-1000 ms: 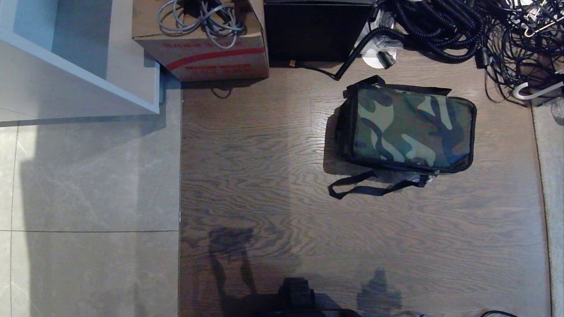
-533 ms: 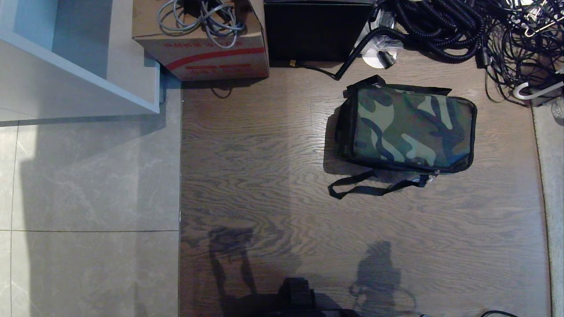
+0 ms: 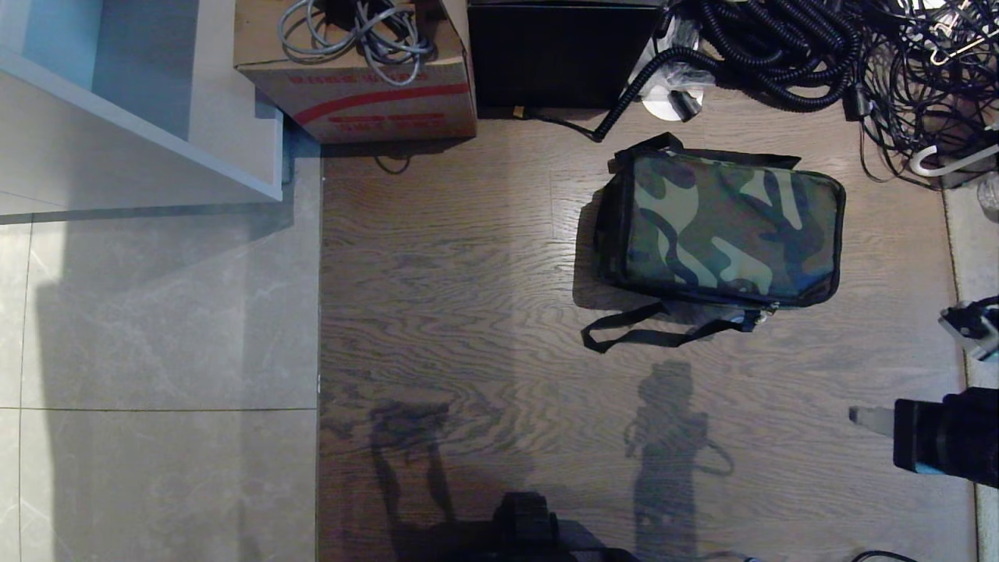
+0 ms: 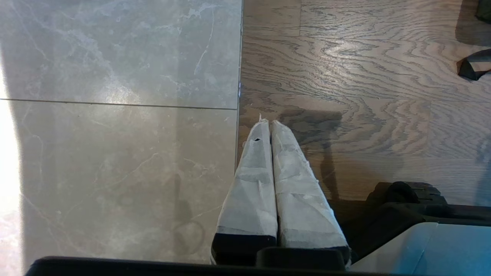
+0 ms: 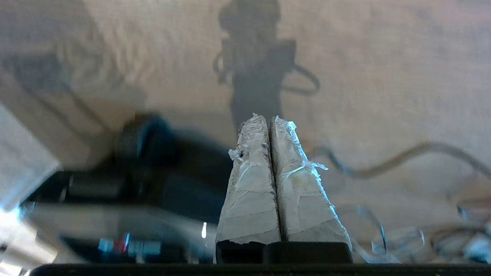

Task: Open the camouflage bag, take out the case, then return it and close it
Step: Open the top of the storage box

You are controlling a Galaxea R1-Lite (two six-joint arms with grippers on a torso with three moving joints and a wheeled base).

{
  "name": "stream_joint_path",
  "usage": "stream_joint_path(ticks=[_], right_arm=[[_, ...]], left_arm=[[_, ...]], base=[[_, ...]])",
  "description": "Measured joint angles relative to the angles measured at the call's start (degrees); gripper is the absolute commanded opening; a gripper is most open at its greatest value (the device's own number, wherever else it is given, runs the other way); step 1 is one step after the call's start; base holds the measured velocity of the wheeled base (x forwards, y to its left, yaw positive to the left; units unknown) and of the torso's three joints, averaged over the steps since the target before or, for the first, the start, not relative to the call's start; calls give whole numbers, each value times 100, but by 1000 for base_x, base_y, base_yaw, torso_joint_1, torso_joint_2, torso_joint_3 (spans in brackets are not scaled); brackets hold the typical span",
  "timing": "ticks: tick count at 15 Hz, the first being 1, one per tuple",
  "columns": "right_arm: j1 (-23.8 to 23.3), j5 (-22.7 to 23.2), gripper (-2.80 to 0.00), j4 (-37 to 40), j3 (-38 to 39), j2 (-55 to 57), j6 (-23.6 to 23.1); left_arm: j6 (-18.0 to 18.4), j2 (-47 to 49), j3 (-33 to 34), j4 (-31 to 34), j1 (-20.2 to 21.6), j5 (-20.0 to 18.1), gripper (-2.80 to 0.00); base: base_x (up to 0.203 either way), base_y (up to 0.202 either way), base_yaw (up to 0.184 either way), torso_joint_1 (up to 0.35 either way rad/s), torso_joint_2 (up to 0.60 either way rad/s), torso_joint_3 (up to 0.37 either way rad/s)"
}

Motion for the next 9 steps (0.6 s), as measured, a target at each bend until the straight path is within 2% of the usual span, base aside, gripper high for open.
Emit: stream_joint_path(ticks=[3, 7, 9], right_arm=[[11, 44, -280, -370, 60, 516, -58], [22, 353, -280, -221, 196, 658, -264], [130, 357, -280, -201, 234, 654, -282]], left_arm=[[1, 0, 0, 2, 0, 0, -280], [3, 0, 0, 1, 0, 0, -280], [1, 0, 0, 0, 0, 0, -280]], base=[[0, 0, 0, 0, 0, 0], [0, 0, 0, 0, 0, 0], [0, 0, 0, 0, 0, 0]])
